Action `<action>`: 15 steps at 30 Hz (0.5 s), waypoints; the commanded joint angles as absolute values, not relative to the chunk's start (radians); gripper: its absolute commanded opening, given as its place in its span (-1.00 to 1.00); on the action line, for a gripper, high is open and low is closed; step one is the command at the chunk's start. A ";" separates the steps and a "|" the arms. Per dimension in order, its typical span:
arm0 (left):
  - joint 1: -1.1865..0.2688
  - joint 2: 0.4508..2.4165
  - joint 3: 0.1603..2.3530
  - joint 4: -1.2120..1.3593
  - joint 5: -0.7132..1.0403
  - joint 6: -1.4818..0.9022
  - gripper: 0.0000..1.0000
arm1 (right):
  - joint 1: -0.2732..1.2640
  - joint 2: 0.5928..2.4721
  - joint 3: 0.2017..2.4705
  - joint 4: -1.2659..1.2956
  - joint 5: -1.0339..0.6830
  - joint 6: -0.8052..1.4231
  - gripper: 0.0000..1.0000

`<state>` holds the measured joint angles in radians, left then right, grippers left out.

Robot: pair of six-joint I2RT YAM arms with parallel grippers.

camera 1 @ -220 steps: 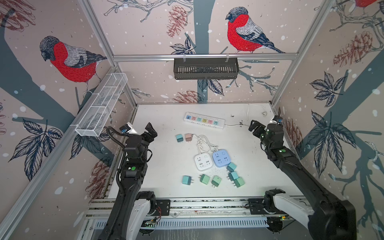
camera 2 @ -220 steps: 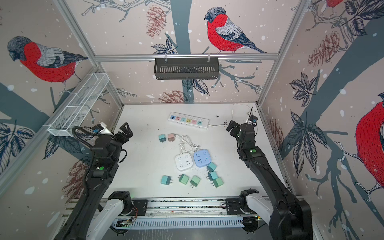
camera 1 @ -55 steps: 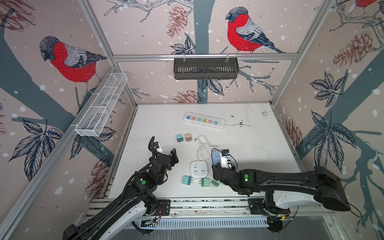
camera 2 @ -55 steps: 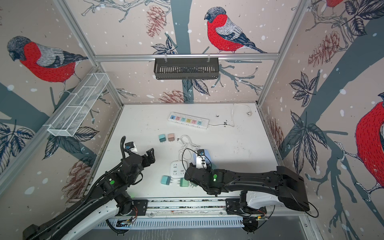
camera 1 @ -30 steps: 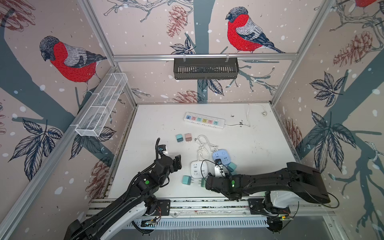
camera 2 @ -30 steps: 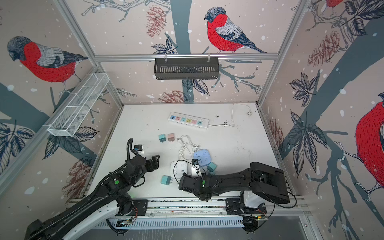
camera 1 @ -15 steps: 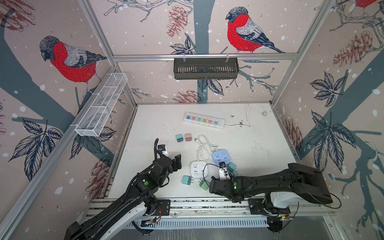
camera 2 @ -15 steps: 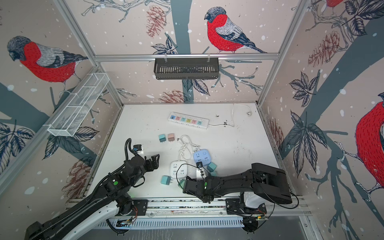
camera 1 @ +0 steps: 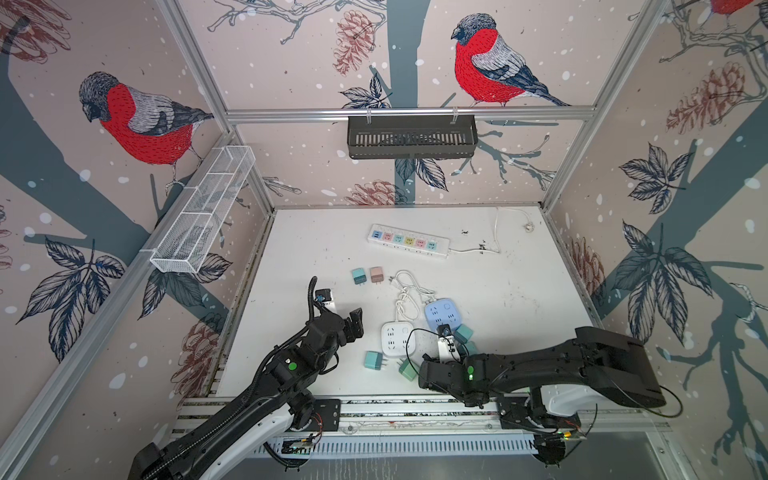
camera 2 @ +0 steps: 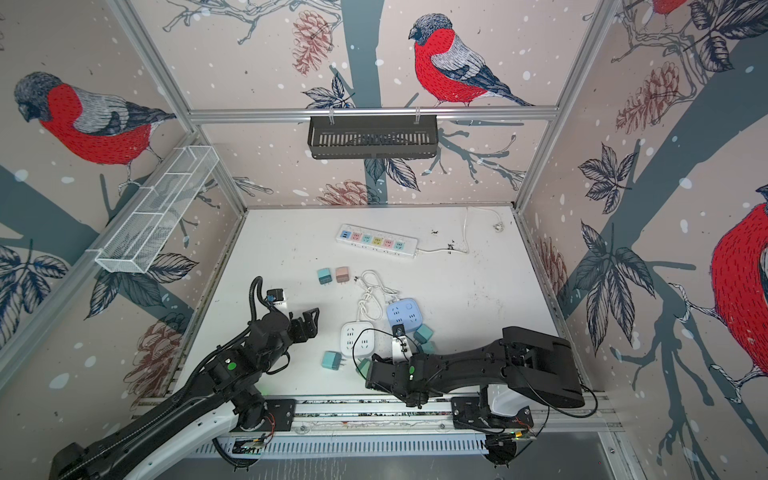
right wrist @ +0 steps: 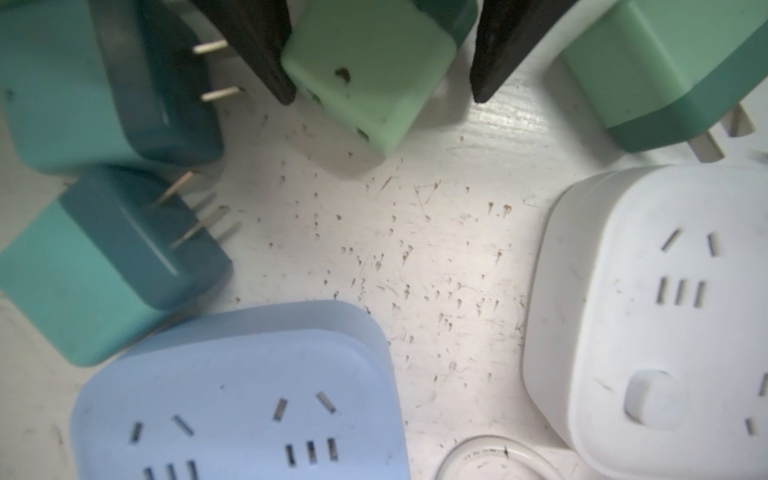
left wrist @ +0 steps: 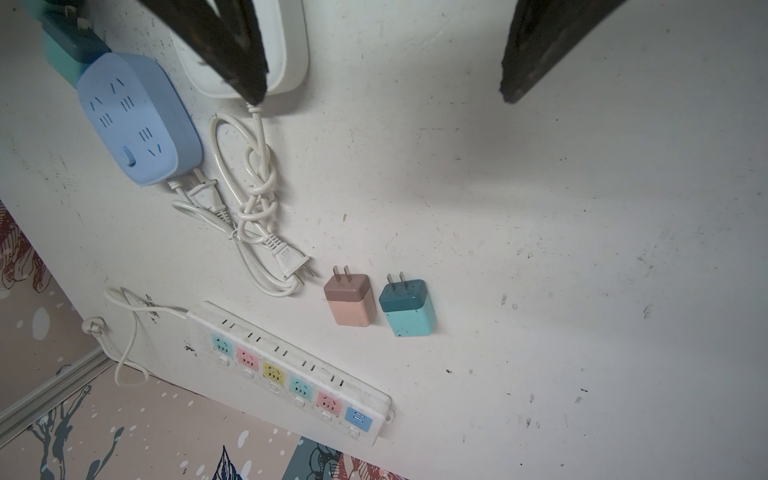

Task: Insert the plug
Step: 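Move the right gripper to the light-green adapter and close on it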

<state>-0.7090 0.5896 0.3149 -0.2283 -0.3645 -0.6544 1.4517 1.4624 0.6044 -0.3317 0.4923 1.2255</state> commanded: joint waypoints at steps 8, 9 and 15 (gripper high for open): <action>-0.709 0.599 0.321 -0.209 -0.377 -0.655 0.76 | 1.448 1.559 0.694 -0.333 0.463 1.184 0.34; -0.708 0.601 0.321 -0.209 -0.377 -0.655 0.76 | 1.450 1.563 0.695 -0.349 0.470 1.195 0.32; -0.709 0.601 0.322 -0.209 -0.384 -0.655 0.76 | 1.481 1.539 0.670 -0.403 0.480 1.226 0.31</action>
